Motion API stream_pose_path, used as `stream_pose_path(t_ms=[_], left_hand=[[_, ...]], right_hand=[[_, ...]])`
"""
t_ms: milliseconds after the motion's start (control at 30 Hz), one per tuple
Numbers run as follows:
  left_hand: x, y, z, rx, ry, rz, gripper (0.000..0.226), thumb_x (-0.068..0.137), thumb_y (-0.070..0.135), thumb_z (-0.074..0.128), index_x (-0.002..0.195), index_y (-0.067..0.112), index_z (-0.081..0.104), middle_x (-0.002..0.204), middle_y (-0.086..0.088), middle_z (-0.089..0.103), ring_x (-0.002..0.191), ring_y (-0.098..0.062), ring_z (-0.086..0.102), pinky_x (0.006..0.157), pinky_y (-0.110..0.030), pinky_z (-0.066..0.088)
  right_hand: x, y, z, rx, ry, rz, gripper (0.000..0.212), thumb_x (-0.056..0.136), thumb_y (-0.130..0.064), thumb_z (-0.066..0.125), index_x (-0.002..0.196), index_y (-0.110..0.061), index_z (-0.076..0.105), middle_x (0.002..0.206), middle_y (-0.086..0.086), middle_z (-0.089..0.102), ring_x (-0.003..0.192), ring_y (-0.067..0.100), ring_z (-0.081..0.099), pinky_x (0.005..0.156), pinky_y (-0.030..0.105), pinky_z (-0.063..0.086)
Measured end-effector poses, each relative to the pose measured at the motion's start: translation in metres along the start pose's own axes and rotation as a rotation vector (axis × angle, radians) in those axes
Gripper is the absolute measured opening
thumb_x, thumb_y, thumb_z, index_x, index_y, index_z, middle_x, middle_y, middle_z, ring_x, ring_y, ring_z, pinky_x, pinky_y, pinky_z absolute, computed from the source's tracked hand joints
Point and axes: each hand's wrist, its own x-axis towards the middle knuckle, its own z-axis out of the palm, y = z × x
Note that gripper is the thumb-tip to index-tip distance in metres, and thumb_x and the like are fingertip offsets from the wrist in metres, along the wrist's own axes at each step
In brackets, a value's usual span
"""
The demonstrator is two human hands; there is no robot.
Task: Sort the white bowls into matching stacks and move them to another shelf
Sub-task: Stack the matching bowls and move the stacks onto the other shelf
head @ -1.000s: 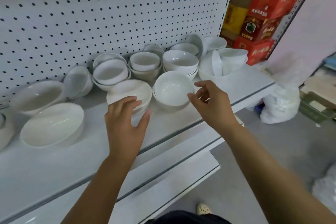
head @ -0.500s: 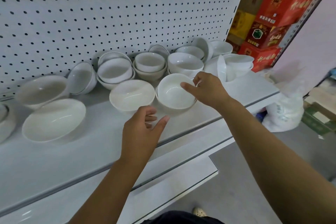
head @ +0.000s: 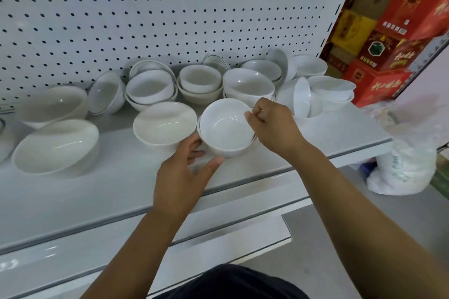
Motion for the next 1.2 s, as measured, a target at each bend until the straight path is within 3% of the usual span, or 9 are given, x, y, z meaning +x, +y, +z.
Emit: stream_pose_path(t_ms=[167,333,467,567,667,767,900,1067,1200], left_hand=[[0.0,-0.002,0.004,0.066,0.039,0.018,0.075,0.074,0.065,0.071,0.142,0.038,0.051,0.117,0.03,0.064,0.105,0.002,0.066,0.095,-0.02,0.053],[-0.001,-0.006,0.004,0.075,0.024,0.057,0.067,0.084,0.061,0.067,0.146,0.046,0.046,0.12,0.027,0.066,0.109,0.003,0.066,0.093,-0.016,0.052],[-0.001,-0.002,0.003,0.075,0.01,0.049,0.07,0.082,0.066,0.063,0.147,0.052,0.04,0.126,0.026,0.064,0.111,0.004,0.063,0.094,-0.01,0.048],[-0.014,0.004,0.0,0.01,0.124,0.031,0.071,0.075,0.064,0.069,0.14,0.044,0.051,0.125,0.027,0.064,0.11,0.006,0.062,0.095,-0.014,0.05],[-0.03,0.009,-0.005,-0.033,0.235,0.036,0.09,0.067,0.064,0.083,0.144,0.037,0.044,0.134,0.037,0.051,0.118,0.012,0.054,0.095,-0.008,0.043],[-0.037,0.015,-0.012,-0.07,0.231,0.112,0.104,0.063,0.056,0.087,0.15,0.031,0.036,0.137,0.05,0.039,0.128,0.013,0.047,0.101,-0.006,0.042],[-0.036,0.022,-0.023,-0.131,0.205,0.14,0.105,0.057,0.053,0.087,0.145,0.044,0.031,0.139,0.046,0.041,0.132,0.011,0.045,0.101,-0.007,0.04],[-0.035,0.021,-0.025,-0.119,0.131,0.124,0.123,0.056,0.046,0.094,0.155,0.027,0.024,0.139,0.051,0.03,0.132,0.018,0.036,0.102,-0.004,0.037],[-0.032,0.028,-0.022,-0.173,0.153,0.13,0.116,0.056,0.049,0.092,0.152,0.025,0.032,0.134,0.047,0.038,0.131,0.011,0.043,0.1,-0.008,0.043]], right_hand=[[0.001,0.006,-0.001,0.099,0.062,-0.078,0.033,0.101,-0.024,0.059,0.077,-0.005,0.047,0.058,0.015,0.06,0.058,0.025,0.06,0.063,0.033,0.049],[0.007,-0.004,-0.025,0.208,0.087,-0.063,0.038,0.1,-0.026,0.06,0.084,0.007,0.052,0.062,0.018,0.063,0.049,0.013,0.059,0.051,0.023,0.045],[0.001,-0.014,-0.036,0.328,-0.016,0.012,0.033,0.099,-0.024,0.062,0.086,0.006,0.057,0.048,0.003,0.059,0.038,0.003,0.049,0.044,0.012,0.038],[-0.011,-0.021,-0.038,0.36,-0.12,0.038,0.031,0.099,-0.025,0.063,0.084,0.001,0.059,0.044,-0.002,0.057,0.038,0.005,0.046,0.043,0.015,0.04],[-0.023,-0.031,-0.035,0.36,-0.212,0.039,0.03,0.098,-0.025,0.063,0.081,0.0,0.058,0.043,-0.001,0.056,0.037,0.005,0.045,0.044,0.014,0.039],[-0.033,-0.042,-0.025,0.332,-0.302,0.016,0.03,0.098,-0.026,0.063,0.082,-0.002,0.059,0.044,-0.002,0.057,0.036,0.004,0.045,0.043,0.012,0.036],[-0.041,-0.05,-0.011,0.344,-0.363,0.011,0.031,0.098,-0.027,0.063,0.082,-0.001,0.06,0.045,0.0,0.058,0.037,0.007,0.044,0.044,0.013,0.035],[-0.044,-0.053,-0.011,0.332,-0.376,0.029,0.028,0.096,-0.028,0.064,0.079,-0.005,0.061,0.048,0.001,0.061,0.038,0.006,0.047,0.043,0.014,0.038],[-0.044,-0.051,-0.018,0.349,-0.36,0.033,0.036,0.099,-0.034,0.061,0.079,-0.004,0.061,0.053,0.003,0.065,0.04,0.009,0.05,0.046,0.016,0.04]])
